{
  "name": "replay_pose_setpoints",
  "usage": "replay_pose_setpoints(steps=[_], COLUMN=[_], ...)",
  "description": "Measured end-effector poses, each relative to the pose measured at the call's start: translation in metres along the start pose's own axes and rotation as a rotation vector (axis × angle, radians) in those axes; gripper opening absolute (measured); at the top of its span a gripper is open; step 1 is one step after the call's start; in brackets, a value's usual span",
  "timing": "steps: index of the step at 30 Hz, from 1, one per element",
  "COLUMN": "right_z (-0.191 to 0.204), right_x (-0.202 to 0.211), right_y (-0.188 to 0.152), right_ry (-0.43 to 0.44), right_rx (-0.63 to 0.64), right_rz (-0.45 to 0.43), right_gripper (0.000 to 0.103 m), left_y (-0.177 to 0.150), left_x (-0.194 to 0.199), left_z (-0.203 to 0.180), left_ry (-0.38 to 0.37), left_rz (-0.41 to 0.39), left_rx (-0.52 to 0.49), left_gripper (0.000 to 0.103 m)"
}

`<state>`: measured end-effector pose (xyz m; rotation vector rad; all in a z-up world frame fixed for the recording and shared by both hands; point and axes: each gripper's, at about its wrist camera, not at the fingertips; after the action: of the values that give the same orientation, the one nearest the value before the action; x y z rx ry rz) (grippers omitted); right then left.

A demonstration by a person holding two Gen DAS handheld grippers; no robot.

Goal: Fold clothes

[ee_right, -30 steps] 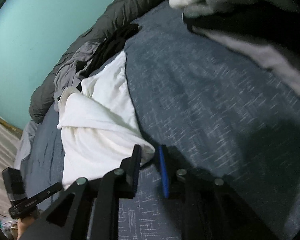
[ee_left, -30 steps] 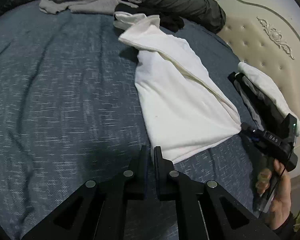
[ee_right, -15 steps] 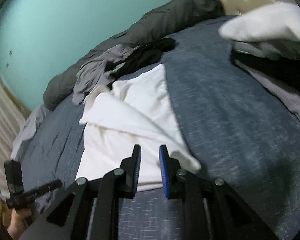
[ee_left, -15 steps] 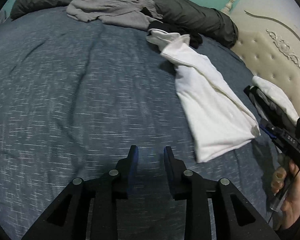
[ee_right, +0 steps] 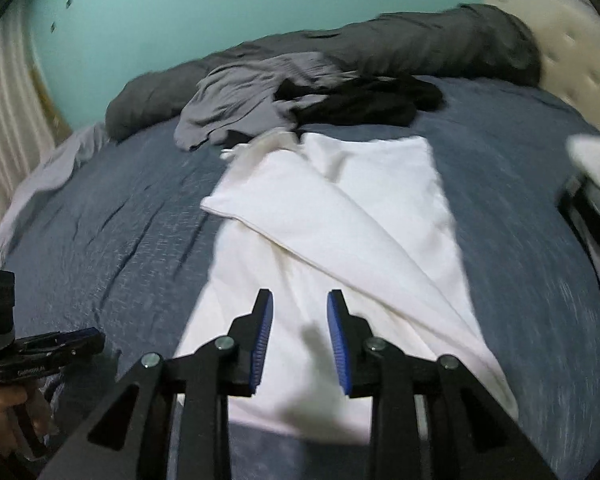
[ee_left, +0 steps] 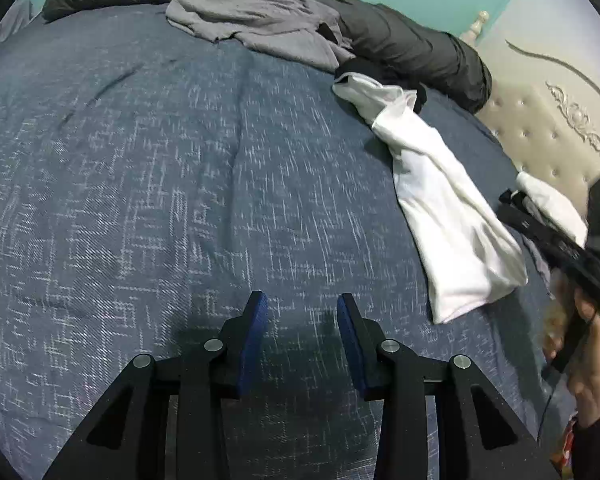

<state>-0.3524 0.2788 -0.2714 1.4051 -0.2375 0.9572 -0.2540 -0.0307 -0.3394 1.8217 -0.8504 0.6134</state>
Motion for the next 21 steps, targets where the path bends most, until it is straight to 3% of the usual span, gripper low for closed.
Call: replay_pose_setpoints(steps=[5, 8, 19, 20, 21], right_z=[0.038, 0.061, 0.107, 0.108, 0.109], right_x=[-0.036, -0.059, -0.121, -0.123, -0.125], right_y=[0.03, 0.046, 0.046, 0.045, 0.043], right_ry=[0.006, 0.004, -0.19, -0.202, -0.214], right_rx=[0.102, 0.159, 0.431, 0.451, 0.471], right_rz=[0.048, 0.076, 0.14, 0.143, 0.145], right_gripper=[0.044, 0.044, 0.044, 0.04, 0.026], left_y=[0.006, 0.01, 0.016, 0.017, 0.017], left_x=[0.008, 0.01, 0.011, 0.01, 0.01], left_z=[0.003, 0.009, 0.022, 0.022, 0.023], left_ry=[0.017, 0.027, 0.017, 0.017, 0.017], left_rz=[-0.021, -0.03, -0.035, -0.034, -0.033], left_rx=[-0.03, -0.021, 0.019, 0.019, 0.02], left_gripper=[0.04, 0.04, 0.04, 0.04, 0.04])
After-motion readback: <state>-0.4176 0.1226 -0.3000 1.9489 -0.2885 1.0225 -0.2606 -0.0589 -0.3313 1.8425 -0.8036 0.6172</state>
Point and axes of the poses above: each gripper's, at about its wrist camera, not at the fingertips, and x roughly against the way its jaws point, z to its left, y to its top, and after that the axes turned 3 degrees about -z, right-handed
